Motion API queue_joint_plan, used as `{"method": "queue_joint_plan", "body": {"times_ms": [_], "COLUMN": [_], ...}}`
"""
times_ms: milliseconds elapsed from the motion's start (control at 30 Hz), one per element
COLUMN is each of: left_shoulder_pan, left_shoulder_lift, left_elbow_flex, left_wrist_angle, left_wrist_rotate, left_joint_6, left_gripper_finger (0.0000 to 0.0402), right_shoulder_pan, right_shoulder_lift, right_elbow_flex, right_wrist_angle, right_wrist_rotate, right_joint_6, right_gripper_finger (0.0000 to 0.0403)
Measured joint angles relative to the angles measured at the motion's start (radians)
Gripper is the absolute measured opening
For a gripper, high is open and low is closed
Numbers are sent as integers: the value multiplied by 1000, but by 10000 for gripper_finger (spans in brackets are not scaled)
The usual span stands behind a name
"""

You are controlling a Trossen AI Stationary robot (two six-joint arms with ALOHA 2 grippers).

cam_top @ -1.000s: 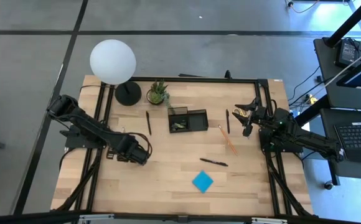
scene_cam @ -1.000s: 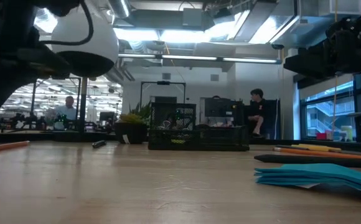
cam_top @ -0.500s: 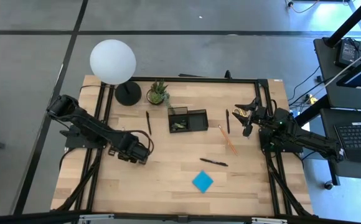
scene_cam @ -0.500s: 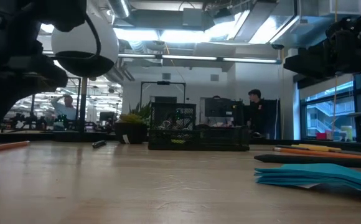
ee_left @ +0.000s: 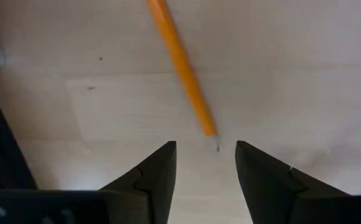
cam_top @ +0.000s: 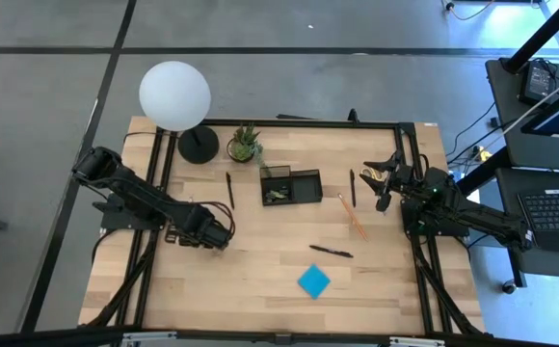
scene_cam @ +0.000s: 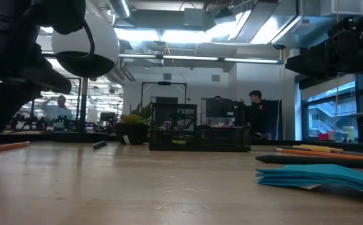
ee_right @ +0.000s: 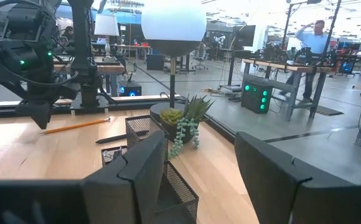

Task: Pick and place office supplies into organizer
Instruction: Put the left yellow pencil into the desk organizer

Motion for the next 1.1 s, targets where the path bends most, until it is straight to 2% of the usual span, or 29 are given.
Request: {"method": "queue_joint_plan", "body": {"times_ms": [167,400,733,933,1100], "left_shoulder_pan": [0,-1,1,1,1], "left_shoulder_lift": [0,0,-4,-2,-2], "left_elbow_flex": [0,-49,-114,-113,-113], "left_wrist_angle": [6,16,109,85,86], "left_wrist_rotate": [-49,-19,-9,-7,-18], "left_joint_6": [-49,-145,-154,-139,-25], "left_gripper_finger": [159,159,156,128,91], "right_shoulder_pan": [0,0,0,0,0], "right_shoulder_lift": [0,0,0,0,0], "right_elbow_flex": [0,0,0,0,0], "right_wrist_angle": [0,0,-1,-1,-1], "right_wrist_rotate": [0,0,0,0,0], "right_joint_6": [0,1,1,1,1], "right_gripper_finger": [200,200,200,200,200]}}
